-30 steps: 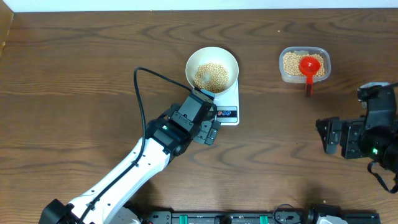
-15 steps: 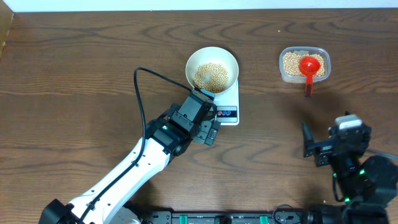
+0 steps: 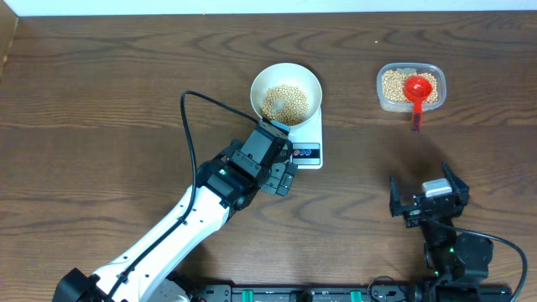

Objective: Scoop item into bowl and weigh 50g on scale

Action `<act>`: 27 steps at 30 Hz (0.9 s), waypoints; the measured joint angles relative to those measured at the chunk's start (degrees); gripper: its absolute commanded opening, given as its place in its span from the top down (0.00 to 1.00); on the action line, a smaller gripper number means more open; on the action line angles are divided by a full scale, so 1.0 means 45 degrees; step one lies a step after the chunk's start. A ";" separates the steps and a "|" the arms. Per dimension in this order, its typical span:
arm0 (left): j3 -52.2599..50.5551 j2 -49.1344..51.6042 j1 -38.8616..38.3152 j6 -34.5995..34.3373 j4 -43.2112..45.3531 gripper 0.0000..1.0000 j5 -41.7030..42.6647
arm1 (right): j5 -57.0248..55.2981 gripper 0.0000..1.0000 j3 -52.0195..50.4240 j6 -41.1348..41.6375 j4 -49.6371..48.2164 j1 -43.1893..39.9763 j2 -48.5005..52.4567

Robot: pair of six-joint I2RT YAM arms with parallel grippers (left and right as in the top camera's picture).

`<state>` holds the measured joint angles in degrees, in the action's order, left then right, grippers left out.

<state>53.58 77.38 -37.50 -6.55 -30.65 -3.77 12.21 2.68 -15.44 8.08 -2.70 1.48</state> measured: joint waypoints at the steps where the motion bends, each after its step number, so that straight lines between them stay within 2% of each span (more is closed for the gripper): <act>1: 0.0000 0.0000 0.0000 0.0000 0.0000 0.03 0.0000 | -0.0005 0.01 -0.0034 -0.0063 -0.0136 0.0015 -0.0029; 9: 0.0000 0.0000 0.0000 0.0000 0.0000 0.03 0.0000 | -0.0005 0.01 -0.0039 -0.0155 -0.0233 0.0015 -0.0141; 13: 0.0000 -0.0005 0.0000 0.0000 0.0000 0.03 0.0005 | -0.0005 0.01 -0.0330 -0.0160 -0.1185 0.0015 -0.0175; 27: 0.0000 -0.0005 0.0000 0.0000 0.0000 0.03 0.0000 | -0.0005 0.01 -0.0466 0.0345 -0.1088 0.0015 -0.0102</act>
<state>53.58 77.36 -37.50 -6.55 -30.65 -3.77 12.19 0.58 -13.89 3.18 -2.63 1.02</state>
